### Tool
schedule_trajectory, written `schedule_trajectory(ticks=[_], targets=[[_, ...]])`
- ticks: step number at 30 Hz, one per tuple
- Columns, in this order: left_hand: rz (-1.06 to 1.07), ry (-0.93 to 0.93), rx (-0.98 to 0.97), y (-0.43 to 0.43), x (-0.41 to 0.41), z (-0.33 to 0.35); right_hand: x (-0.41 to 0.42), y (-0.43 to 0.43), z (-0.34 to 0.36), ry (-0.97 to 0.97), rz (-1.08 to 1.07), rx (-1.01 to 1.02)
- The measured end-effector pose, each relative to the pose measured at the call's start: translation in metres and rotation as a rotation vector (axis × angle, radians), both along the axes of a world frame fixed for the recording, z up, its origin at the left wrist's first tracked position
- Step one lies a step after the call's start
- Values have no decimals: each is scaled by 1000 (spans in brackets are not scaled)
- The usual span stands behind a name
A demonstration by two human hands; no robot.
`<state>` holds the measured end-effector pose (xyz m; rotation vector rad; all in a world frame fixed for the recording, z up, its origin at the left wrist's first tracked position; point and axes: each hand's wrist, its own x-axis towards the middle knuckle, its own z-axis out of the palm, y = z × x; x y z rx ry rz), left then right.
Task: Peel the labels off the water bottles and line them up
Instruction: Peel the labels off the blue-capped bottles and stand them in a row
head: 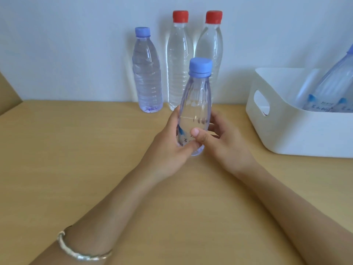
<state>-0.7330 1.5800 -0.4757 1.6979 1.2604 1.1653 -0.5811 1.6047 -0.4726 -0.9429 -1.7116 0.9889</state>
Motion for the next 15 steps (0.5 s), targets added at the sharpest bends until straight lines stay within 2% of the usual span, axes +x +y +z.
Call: schedule_trajectory(ticks=[2, 7, 15], targets=[[2, 55, -42, 2, -4, 4, 2, 1, -1, -6, 3, -15], [-48, 334, -166, 22, -14, 30, 5, 3, 0, 4, 15, -38], [-16, 213, -111, 11, -14, 13, 4, 3, 1, 25, 14, -48]])
